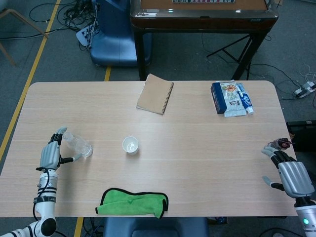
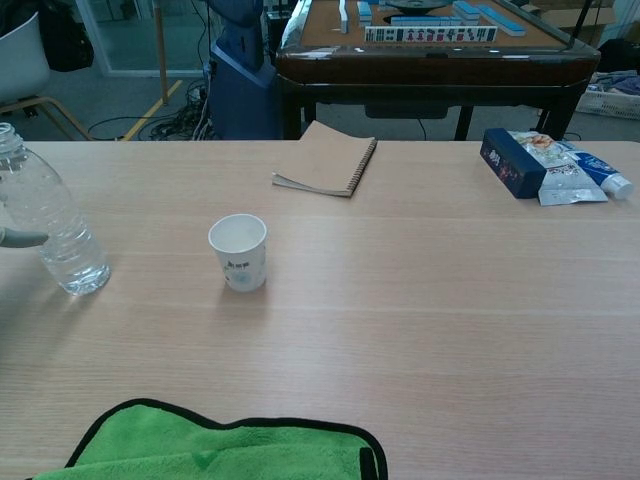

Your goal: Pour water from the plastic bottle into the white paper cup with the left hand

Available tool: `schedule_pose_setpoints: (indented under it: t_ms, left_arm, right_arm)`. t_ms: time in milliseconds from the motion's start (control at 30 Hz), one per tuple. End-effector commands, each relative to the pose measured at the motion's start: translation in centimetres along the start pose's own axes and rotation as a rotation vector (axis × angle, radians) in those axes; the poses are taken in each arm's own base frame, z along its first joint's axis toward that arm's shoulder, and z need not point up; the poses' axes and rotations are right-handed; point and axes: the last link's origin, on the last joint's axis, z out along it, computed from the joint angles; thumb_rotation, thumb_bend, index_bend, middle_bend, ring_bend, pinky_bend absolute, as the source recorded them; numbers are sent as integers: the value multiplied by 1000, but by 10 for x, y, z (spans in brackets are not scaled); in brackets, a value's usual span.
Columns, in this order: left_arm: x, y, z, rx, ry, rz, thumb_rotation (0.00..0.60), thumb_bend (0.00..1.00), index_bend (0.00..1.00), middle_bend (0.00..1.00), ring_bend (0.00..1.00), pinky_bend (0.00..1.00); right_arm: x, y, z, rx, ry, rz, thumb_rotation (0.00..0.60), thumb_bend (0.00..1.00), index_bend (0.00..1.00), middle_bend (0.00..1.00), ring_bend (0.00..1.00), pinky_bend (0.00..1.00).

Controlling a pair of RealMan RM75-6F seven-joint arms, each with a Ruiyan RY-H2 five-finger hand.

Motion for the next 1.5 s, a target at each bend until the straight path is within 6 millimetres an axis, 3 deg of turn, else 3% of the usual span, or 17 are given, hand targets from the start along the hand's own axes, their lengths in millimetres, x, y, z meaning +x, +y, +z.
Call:
schedule_pose_setpoints:
  t_ms: [33,300,600,767,1167,1500]
  left_arm:
    - [5,-4,-8,-6,-1,64,600,53,51,49,75,180]
    - [15,-16,-30,-53,23,275,600,53,51,46,67,180]
    - [32,-45,-51,-51,66,473,600,53,65,38,61,181]
    - [41,-59,-63,-117,124,615,600,53,164,39,62,180]
    - [37,-76,-92,-193,102,640,600,53,262,93,109,228]
    - [27,-80,-108,-221,84,795,600,53,287,144,149,246]
  right_arm:
    - [0,0,0,1,0,-1,600,173,229,214,223,466]
    - [-1,-1,0,1,1,-3,600,173,229,214,223,466]
    - [-4,-2,1,-1,-5,-19,600,173,229,214,223,466]
    - [-7,-4,1,6,-7,-27,600,173,229,225,223,466]
    - [-12,-8,1,6,-8,-55,600,172,245,226,223,466]
    - [-11,-11,-1,14,-1,-65,600,173,245,226,223,466]
